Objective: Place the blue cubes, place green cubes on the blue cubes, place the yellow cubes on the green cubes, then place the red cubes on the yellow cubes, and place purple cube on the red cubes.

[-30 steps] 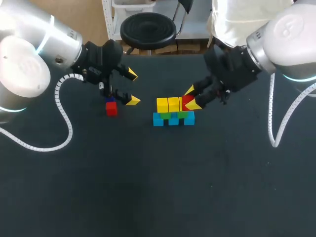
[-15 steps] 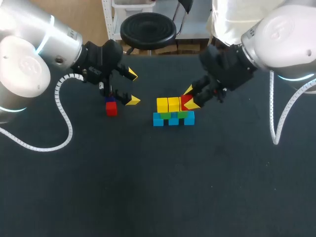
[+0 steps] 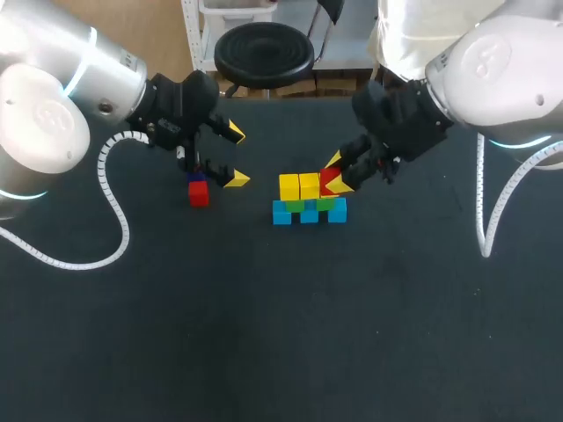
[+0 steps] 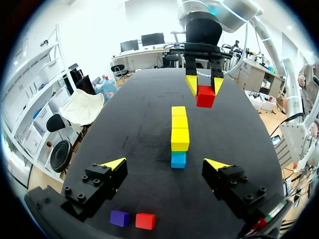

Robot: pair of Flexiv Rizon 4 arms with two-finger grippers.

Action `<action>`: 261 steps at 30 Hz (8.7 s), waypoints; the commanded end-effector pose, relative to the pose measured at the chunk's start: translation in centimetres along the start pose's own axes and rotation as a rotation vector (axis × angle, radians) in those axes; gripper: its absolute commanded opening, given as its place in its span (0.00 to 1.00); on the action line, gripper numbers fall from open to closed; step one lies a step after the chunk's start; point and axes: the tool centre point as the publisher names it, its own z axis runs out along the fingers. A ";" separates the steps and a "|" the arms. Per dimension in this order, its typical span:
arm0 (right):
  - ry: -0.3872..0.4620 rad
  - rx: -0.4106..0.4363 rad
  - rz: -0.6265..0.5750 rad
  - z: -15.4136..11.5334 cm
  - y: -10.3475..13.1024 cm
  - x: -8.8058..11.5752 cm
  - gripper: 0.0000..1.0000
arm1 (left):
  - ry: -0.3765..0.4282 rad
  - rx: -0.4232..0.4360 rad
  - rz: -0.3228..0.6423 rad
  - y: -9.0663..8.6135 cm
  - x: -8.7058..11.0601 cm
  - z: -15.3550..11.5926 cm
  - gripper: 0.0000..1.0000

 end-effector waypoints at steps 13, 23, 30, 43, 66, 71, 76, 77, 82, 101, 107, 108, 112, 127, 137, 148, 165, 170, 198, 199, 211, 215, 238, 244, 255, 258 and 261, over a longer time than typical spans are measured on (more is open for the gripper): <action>-0.011 -0.023 -0.021 0.5 -1.5 0.1 0.00 | -0.004 0.001 0.003 0.1 0.1 0.0 1.00; -0.023 -0.038 -0.033 1.0 -1.7 0.1 0.00 | -0.004 0.001 0.003 0.1 0.1 0.0 1.00; -0.031 -0.032 -0.043 1.2 -2.0 0.2 0.00 | -0.004 0.001 0.003 0.1 0.1 0.0 1.00; -0.036 -0.017 -0.065 1.6 -2.7 0.6 0.00 | -0.004 0.001 0.003 0.1 0.1 0.0 1.00; -0.040 0.008 -0.054 1.9 -3.3 0.5 0.00 | -0.004 0.001 0.003 0.1 0.1 0.0 1.00; -0.039 0.007 -0.046 2.1 -3.4 0.7 0.00 | -0.004 0.001 0.003 0.1 0.1 0.0 1.00; -0.039 0.005 -0.042 2.2 -3.6 0.7 0.00 | -0.004 0.001 0.003 0.1 0.1 0.0 1.00; -0.038 0.005 -0.042 2.2 -3.6 0.8 0.00 | -0.004 0.001 0.003 0.1 0.1 0.0 1.00; -0.039 0.005 -0.039 2.2 -3.9 0.8 0.00 | -0.004 0.001 0.003 0.1 0.1 0.0 1.00; -0.039 -0.002 -0.039 2.4 -4.6 0.6 0.00 | -0.004 0.001 0.003 0.1 0.1 0.0 1.00; -0.042 -0.003 -0.034 2.4 -4.6 0.6 0.00 | -0.004 0.001 0.003 0.1 0.1 0.0 1.00; -0.041 -0.004 -0.034 2.4 -4.5 0.6 0.00 | -0.004 0.001 0.003 0.1 0.1 0.0 1.00; -0.041 -0.007 -0.030 2.5 -4.5 0.7 0.00 | -0.004 0.001 0.003 0.1 0.1 0.0 1.00; -0.039 -0.011 -0.025 2.6 -4.5 0.7 0.36 | -0.004 0.001 0.003 0.1 0.1 0.0 1.00; -0.044 -0.009 -0.021 2.5 -4.5 0.6 1.00 | -0.004 0.001 0.003 0.1 0.1 0.0 1.00; -0.047 0.030 -0.030 0.2 -3.9 0.8 1.00 | -0.004 0.001 0.003 0.1 0.1 0.0 1.00; -0.107 0.049 -0.202 -5.6 -0.9 1.6 1.00 | -0.004 0.001 0.003 0.1 0.1 0.0 1.00; -0.129 0.073 -0.188 -6.3 -0.5 2.2 1.00 | -0.004 0.001 0.003 0.1 0.1 0.0 1.00; -0.148 0.022 -0.191 -6.9 0.1 2.1 1.00 | 0.021 -0.004 -0.023 2.8 3.7 -2.8 1.00; -0.148 0.022 -0.191 -6.9 0.1 2.1 1.00 | 0.025 0.011 -0.020 2.8 4.1 -2.9 1.00; -0.148 0.022 -0.191 -6.9 0.1 2.1 1.00 | 0.049 0.088 0.003 3.2 6.6 -3.1 1.00; -0.148 0.022 -0.191 -6.9 0.1 2.1 1.00 | 0.049 0.088 0.003 3.2 6.6 -3.1 1.00; -0.148 0.022 -0.191 -6.9 0.1 2.1 1.00 | 0.215 0.126 -0.077 4.0 14.8 -0.7 1.00; -0.148 0.022 -0.191 -6.9 0.1 2.1 1.00 | 0.218 0.142 -0.092 3.5 15.0 -0.9 1.00; -0.148 0.022 -0.191 -6.9 0.1 2.1 1.00 | 0.221 0.166 -0.117 2.1 15.0 -0.7 1.00; -0.148 0.022 -0.191 -6.9 0.1 2.1 1.00 | 0.213 0.172 -0.106 1.8 14.3 -0.5 1.00; -0.148 0.022 -0.191 -6.9 0.1 2.1 1.00 | 0.204 0.178 -0.090 1.6 13.6 -0.2 1.00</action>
